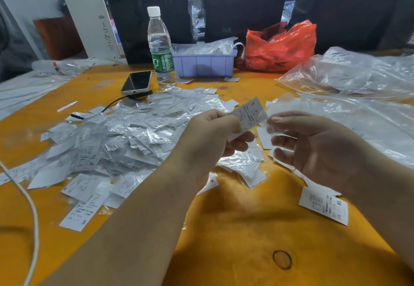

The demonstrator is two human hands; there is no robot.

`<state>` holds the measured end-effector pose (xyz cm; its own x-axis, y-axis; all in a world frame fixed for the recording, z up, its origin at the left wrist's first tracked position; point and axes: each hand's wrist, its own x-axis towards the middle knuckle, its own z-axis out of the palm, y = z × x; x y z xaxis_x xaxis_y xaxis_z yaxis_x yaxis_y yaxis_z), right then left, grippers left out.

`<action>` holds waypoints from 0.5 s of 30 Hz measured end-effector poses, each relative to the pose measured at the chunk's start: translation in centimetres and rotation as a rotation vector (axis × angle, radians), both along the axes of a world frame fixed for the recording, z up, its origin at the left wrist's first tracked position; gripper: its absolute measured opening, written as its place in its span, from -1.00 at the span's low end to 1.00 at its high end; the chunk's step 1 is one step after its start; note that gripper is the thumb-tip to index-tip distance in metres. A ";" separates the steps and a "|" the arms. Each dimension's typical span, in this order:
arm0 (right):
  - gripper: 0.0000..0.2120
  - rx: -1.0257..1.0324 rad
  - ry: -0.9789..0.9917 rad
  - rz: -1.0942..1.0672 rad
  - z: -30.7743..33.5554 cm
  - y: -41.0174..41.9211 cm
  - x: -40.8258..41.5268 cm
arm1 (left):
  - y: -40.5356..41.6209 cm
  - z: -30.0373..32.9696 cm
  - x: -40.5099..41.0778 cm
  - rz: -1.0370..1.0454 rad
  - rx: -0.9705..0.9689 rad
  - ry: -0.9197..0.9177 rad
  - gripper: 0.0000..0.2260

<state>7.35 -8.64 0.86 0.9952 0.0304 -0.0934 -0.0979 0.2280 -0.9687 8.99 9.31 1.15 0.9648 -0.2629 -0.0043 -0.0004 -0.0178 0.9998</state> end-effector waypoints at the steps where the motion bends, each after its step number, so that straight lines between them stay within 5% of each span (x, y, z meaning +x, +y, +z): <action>1: -0.94 -0.004 -0.005 -0.002 0.0 -0.1 0.0 | 0.0 0.0 0.0 -0.023 0.003 0.019 -0.88; 8: -0.93 -0.023 -0.072 0.044 -0.2 0.1 -0.2 | -0.6 -0.3 -0.3 -0.115 0.166 0.052 -0.87; 15: -0.84 -0.150 -0.180 0.047 -0.4 0.1 -0.3 | -0.5 -0.5 -0.4 -0.073 0.245 -0.128 -0.80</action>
